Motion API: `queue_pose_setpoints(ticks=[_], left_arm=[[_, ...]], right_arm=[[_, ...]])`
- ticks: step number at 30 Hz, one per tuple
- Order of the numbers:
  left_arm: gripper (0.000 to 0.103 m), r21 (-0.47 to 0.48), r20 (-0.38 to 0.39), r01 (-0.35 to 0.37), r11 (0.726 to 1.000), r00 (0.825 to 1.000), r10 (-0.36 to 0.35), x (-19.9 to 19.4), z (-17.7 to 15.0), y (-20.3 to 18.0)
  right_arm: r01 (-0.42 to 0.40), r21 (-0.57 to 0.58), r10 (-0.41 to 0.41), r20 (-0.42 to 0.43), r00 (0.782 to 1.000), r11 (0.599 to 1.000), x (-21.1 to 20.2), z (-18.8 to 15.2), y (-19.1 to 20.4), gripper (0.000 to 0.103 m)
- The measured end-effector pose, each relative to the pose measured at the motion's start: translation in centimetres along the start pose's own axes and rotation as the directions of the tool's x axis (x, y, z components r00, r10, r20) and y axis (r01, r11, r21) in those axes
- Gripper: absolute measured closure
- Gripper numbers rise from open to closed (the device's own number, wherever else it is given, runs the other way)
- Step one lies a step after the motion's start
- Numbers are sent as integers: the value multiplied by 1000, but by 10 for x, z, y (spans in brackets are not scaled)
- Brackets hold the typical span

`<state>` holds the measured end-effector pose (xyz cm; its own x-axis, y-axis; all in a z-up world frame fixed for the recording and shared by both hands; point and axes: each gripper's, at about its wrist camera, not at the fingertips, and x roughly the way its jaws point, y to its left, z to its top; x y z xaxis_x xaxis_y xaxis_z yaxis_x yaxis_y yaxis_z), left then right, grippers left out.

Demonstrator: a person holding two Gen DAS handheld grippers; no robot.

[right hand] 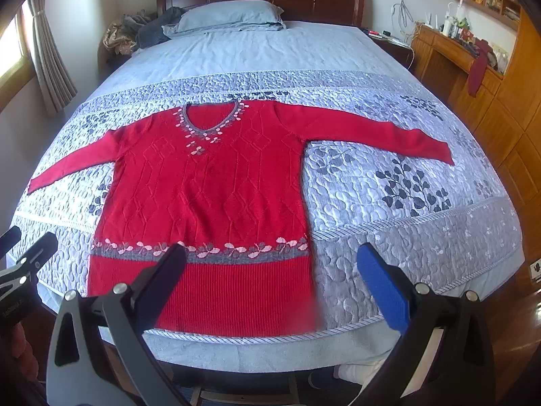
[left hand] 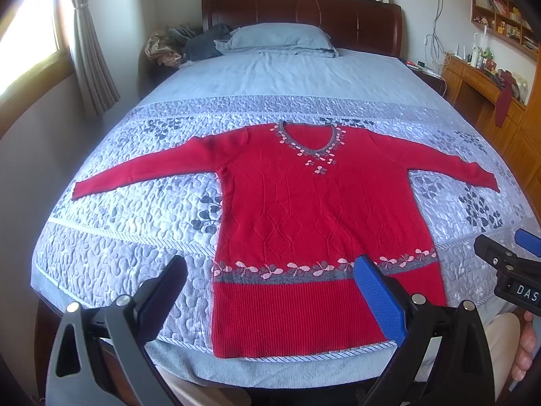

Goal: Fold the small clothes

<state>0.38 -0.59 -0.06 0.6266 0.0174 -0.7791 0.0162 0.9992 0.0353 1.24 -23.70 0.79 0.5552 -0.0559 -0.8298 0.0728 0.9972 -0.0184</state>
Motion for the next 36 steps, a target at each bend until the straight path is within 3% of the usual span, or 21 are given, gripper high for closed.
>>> queue_pose_setpoints(ticks=[36], left_arm=[[4,12,-8,-4,1000,1000,5,7,4,-5]], right_arm=[[1,-2,-1,-4,1000,1000,5,1,-6,3]])
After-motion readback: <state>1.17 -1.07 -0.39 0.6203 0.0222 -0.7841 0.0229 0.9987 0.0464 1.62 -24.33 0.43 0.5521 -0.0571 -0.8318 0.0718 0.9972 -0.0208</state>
